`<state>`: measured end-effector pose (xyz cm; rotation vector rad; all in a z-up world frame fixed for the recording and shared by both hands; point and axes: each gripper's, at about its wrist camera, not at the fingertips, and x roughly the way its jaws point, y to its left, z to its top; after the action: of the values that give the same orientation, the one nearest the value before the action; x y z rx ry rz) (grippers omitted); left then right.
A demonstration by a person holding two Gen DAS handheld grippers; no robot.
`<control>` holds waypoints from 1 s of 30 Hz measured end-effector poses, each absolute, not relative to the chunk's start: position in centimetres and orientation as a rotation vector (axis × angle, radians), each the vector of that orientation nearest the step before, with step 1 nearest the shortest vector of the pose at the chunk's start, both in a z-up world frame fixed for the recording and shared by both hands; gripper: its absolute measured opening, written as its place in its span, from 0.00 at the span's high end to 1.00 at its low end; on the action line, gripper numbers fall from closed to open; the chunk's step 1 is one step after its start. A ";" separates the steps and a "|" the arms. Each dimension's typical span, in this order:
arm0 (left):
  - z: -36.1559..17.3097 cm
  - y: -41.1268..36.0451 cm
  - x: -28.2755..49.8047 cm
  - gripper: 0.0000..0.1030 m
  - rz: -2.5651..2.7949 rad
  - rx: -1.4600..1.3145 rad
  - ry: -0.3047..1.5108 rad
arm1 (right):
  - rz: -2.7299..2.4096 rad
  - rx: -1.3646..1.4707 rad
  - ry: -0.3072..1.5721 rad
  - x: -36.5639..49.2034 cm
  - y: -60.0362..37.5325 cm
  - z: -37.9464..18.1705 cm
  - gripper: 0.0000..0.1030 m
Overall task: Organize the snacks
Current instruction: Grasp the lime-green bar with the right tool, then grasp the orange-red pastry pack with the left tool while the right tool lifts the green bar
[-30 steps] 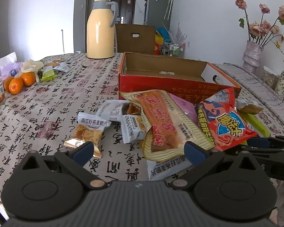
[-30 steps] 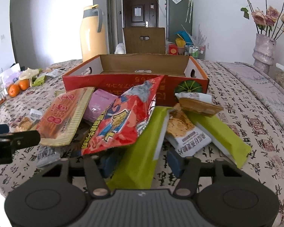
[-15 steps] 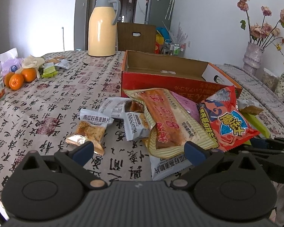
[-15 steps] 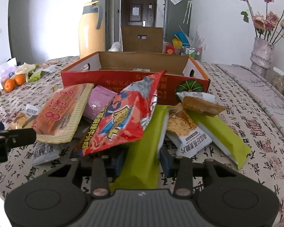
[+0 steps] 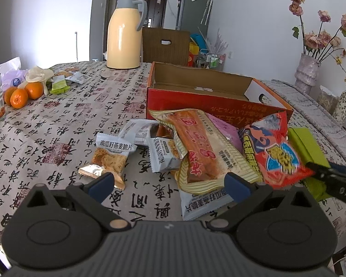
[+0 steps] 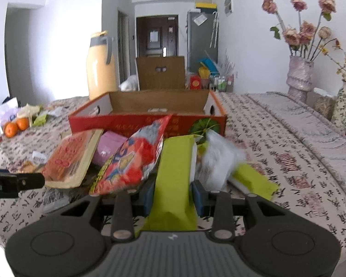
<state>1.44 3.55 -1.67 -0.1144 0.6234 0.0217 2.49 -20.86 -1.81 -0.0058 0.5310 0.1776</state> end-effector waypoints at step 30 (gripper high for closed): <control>-2.1 -1.4 10.1 0.00 0.051 -0.061 0.749 | 0.069 0.207 0.498 7.2 -32.5 -3.2 0.67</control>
<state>10.10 -1.45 -2.05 -0.0613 0.7494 0.0512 7.24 -32.53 -3.16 0.2072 0.4981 0.0691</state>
